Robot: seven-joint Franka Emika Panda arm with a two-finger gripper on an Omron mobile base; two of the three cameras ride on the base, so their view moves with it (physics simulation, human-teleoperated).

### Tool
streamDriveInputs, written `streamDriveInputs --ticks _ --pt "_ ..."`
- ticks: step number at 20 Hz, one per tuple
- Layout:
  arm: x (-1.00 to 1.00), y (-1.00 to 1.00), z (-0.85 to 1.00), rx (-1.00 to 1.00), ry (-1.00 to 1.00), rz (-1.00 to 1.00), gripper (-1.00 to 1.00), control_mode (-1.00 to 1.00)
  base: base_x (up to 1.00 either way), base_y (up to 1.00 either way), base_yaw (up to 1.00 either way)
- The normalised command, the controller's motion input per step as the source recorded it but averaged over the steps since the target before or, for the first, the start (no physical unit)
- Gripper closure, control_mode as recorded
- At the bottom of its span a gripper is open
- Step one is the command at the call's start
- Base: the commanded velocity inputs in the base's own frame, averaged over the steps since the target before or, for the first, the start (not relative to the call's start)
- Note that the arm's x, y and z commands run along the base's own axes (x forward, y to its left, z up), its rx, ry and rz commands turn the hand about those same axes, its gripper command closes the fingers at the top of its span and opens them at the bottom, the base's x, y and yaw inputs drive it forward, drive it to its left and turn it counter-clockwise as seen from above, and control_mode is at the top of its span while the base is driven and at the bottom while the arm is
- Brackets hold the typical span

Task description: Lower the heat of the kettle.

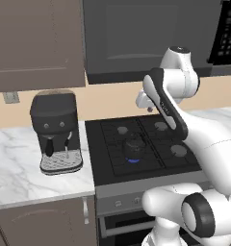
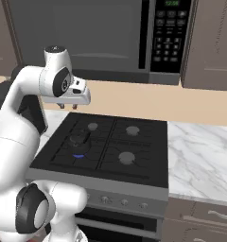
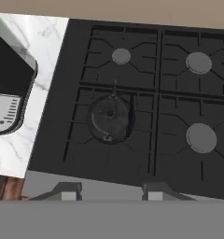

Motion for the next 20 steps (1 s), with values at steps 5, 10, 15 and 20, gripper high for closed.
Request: streamDriveInputs --ticks 5,10,15,20 --pt "0.0 -0.11 0.0 0.0 0.0 0.0 -1.0 1.0 0.0 -0.1 0.0" --pt "0.0 0.0 0.0 0.0 0.0 0.0 -1.0 1.0 0.0 -0.65 0.0" --pt "0.0 0.0 0.0 0.0 0.0 0.0 -1.0 1.0 0.0 -0.5 0.0" --pt "0.0 0.0 0.0 0.0 0.0 0.0 -1.0 1.0 0.0 -0.3 0.0"
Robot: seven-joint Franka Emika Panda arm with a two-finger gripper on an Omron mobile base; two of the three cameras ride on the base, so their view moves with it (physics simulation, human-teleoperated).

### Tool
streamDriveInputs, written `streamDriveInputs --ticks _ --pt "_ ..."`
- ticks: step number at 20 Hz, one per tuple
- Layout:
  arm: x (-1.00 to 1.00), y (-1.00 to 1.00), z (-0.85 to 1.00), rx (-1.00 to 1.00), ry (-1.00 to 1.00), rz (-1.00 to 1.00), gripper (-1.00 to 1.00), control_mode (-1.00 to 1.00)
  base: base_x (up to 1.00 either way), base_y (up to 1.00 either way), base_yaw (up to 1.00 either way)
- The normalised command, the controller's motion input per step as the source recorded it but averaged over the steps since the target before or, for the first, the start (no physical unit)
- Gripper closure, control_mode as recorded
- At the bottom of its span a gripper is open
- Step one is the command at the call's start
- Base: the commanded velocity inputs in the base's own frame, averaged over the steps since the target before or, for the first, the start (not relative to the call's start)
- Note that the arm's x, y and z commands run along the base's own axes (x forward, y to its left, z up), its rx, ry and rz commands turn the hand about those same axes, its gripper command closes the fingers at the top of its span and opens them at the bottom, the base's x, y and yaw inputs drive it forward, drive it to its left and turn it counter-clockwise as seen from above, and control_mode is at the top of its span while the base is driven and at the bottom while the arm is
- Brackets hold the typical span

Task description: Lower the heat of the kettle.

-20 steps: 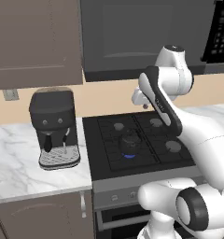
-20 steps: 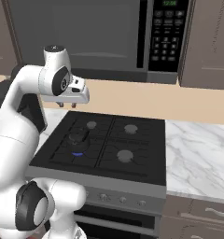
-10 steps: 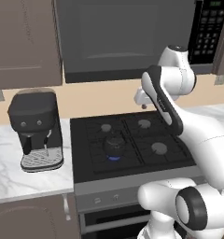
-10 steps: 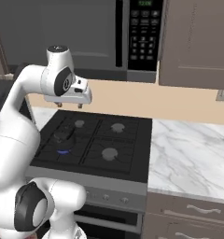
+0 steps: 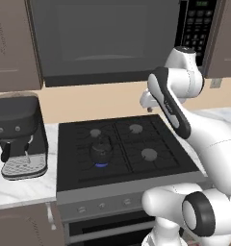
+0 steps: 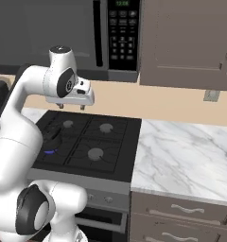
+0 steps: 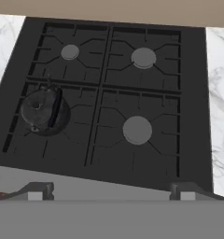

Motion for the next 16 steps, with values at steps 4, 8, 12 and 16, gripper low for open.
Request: streamDriveInputs --ticks 4,8,12,16 --pt "0.0 0.0 0.0 0.0 0.0 0.0 -1.0 1.0 0.0 -0.29 -0.01" --pt "0.0 0.0 0.0 0.0 0.0 0.0 -1.0 1.0 0.0 -0.43 0.0" --pt "0.0 0.0 0.0 0.0 0.0 0.0 -1.0 1.0 0.0 -0.49 0.0" --pt "0.0 0.0 0.0 0.0 0.0 0.0 -1.0 1.0 0.04 -0.34 0.0"
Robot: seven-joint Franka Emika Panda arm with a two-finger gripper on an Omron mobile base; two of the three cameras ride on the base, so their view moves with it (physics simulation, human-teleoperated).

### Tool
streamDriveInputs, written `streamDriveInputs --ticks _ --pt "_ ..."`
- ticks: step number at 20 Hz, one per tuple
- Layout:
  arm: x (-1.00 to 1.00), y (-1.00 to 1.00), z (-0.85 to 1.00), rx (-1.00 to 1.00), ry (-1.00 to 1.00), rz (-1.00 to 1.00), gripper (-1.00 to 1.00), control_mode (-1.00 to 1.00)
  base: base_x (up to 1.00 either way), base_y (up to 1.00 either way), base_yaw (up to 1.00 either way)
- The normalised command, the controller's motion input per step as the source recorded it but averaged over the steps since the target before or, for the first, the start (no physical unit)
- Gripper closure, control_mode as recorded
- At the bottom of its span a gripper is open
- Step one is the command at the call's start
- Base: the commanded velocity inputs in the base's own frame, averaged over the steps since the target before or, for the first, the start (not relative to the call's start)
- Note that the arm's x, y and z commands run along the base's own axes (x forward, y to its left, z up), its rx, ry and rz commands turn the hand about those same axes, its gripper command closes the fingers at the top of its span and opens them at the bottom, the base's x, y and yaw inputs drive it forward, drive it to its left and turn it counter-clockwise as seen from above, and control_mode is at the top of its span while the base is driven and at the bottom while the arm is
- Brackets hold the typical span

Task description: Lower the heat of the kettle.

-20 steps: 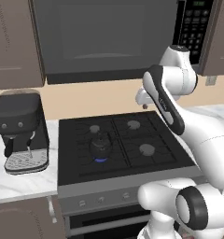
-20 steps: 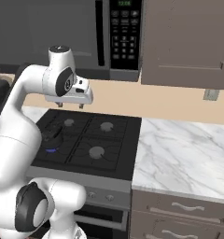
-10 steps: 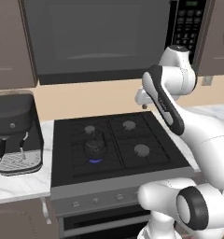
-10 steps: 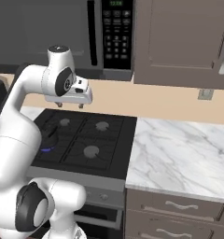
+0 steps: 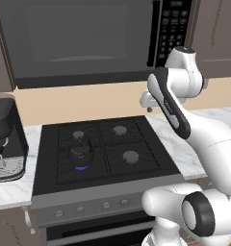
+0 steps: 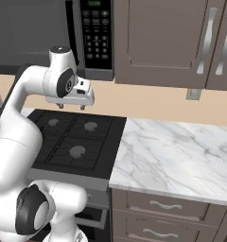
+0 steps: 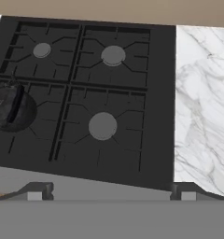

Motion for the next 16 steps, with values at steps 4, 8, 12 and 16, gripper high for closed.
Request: streamDriveInputs --ticks 4,8,12,16 --pt "0.0 0.0 0.0 0.0 0.0 0.0 -1.0 1.0 0.02 -0.01 0.0" --pt "0.0 0.0 0.0 0.0 0.0 0.0 -1.0 1.0 0.0 0.0 0.0" --pt "0.0 0.0 0.0 0.0 0.0 0.0 -1.0 1.0 0.0 0.0 0.0" --pt "0.0 0.0 -0.01 0.0 0.0 0.0 -1.0 -1.0 0.0 0.0 0.0"
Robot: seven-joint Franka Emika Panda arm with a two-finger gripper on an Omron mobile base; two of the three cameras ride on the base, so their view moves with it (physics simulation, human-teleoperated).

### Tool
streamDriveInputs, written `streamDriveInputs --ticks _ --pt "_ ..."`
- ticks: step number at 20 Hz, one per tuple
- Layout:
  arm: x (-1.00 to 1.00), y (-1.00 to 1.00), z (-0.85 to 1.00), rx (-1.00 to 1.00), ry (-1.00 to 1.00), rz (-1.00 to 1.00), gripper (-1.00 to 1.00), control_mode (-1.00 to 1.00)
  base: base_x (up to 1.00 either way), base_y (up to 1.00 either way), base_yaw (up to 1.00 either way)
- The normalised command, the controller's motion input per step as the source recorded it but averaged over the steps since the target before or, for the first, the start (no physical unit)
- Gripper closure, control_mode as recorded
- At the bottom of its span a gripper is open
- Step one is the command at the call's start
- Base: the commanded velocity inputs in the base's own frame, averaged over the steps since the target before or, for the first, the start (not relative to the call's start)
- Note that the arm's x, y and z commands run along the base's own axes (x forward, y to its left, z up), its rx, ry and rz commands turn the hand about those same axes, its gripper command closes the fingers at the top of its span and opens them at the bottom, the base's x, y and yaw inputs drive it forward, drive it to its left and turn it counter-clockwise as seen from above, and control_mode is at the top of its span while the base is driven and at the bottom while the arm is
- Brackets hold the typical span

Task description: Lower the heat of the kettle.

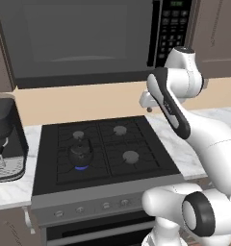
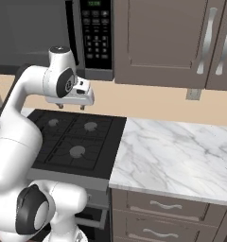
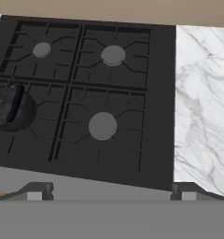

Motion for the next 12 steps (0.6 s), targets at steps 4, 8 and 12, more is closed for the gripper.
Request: streamDriveInputs --ticks 4,8,12 --pt "-0.3 0.19 -0.05 0.0 -0.03 0.01 -1.0 -1.0 0.0 0.0 0.0" --pt "-0.56 0.84 -0.14 -0.14 -0.09 0.07 -1.0 -1.0 0.0 0.0 0.0" --pt "-0.5 1.0 -0.28 -0.27 -0.08 0.11 -1.0 -1.0 0.0 0.0 0.0"
